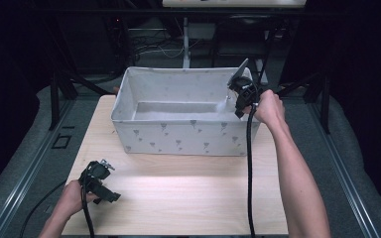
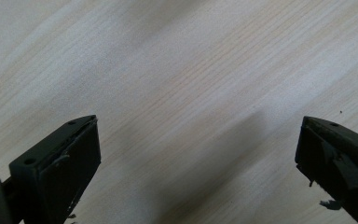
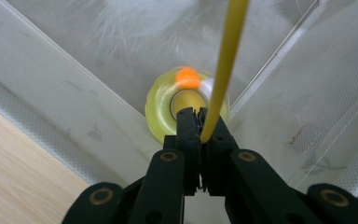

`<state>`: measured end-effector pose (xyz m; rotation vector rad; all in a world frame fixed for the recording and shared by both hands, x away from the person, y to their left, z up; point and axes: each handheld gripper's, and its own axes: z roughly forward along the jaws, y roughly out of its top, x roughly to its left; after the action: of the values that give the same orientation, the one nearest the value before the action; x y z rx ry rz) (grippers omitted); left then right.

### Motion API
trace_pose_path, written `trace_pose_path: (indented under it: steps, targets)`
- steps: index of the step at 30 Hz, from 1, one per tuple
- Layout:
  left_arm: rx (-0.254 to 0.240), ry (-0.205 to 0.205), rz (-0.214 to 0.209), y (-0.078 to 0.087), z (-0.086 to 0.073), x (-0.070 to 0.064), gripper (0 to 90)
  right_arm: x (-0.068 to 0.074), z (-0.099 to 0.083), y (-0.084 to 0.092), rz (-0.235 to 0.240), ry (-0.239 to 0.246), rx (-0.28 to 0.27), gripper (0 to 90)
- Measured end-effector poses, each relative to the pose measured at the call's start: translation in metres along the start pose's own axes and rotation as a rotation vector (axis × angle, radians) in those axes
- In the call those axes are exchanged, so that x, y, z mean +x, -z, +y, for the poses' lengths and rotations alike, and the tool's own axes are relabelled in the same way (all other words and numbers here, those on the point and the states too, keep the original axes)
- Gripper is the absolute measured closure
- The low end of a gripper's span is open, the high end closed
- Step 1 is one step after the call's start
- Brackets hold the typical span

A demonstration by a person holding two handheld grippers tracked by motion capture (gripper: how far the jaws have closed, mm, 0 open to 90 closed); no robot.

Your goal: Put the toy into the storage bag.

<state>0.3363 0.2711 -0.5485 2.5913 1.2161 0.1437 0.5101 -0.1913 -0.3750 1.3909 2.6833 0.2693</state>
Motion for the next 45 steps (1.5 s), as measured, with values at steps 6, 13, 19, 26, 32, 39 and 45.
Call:
trace_pose_path:
  steps: [6,13,19,26,32,39,45]
  targets:
    - [0.0,-0.003,0.001,0.0,0.0,0.0,0.2,-0.001,0.0,0.002,0.0,-0.012,0.004,87.4]
    - [0.001,0.002,-0.001,0.0,0.0,0.0,0.2,-0.001,-0.001,0.002,0.006,-0.013,0.003,86.7]
    - [0.0,0.004,-0.002,0.0,0.0,0.0,0.2,0.002,-0.005,0.014,0.014,-0.02,-0.043,74.6]
    - [-0.001,-0.001,-0.002,0.0,0.0,-0.001,0.2,0.01,-0.01,0.042,-0.005,-0.011,-0.11,53.8]
    - [-0.001,-0.001,-0.002,0.0,0.0,0.0,0.2,0.02,-0.018,0.069,-0.027,-0.007,-0.181,38.7]
    - [-0.003,0.0,-0.003,0.0,0.0,-0.001,0.2,0.037,-0.033,0.093,-0.037,0.021,-0.253,23.4]
    - [-0.002,0.0,-0.003,0.0,0.001,-0.001,0.2,0.057,-0.048,0.1,-0.01,0.073,-0.279,14.5]
